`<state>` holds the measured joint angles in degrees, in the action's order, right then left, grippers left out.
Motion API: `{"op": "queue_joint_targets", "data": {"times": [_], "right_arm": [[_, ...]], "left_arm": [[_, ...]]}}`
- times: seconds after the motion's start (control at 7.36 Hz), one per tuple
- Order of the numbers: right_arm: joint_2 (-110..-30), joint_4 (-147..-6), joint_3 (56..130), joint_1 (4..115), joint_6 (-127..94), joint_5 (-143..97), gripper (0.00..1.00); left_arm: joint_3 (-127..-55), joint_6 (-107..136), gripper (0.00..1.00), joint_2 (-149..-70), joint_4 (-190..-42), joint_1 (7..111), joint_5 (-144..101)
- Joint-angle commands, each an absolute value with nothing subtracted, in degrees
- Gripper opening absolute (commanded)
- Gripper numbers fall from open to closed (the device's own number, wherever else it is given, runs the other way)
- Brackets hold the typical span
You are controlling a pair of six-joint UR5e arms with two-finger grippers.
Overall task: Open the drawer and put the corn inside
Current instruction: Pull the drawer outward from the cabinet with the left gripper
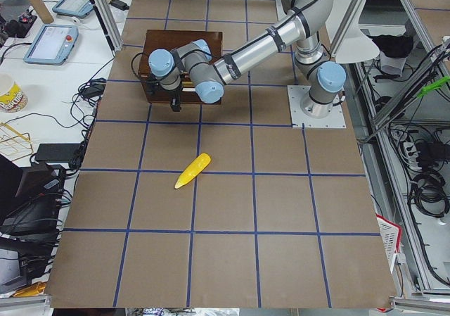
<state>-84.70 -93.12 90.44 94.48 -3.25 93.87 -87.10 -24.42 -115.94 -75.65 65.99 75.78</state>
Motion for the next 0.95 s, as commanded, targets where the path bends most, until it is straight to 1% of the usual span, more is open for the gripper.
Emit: {"op": "queue_joint_targets", "data": {"times": [0.0, 0.82], "right_arm": [[-84.6, -93.1, 90.4, 94.5, -3.3, 93.9, 1.00], [-84.7, -93.2, 90.4, 94.5, -3.3, 93.9, 1.00]], "left_arm": [[-87.1, -24.0, 1.00, -116.0, -75.7, 65.9, 75.4], [-86.8, -23.6, 1.00, -116.7, -75.7, 64.5, 75.6]]}}
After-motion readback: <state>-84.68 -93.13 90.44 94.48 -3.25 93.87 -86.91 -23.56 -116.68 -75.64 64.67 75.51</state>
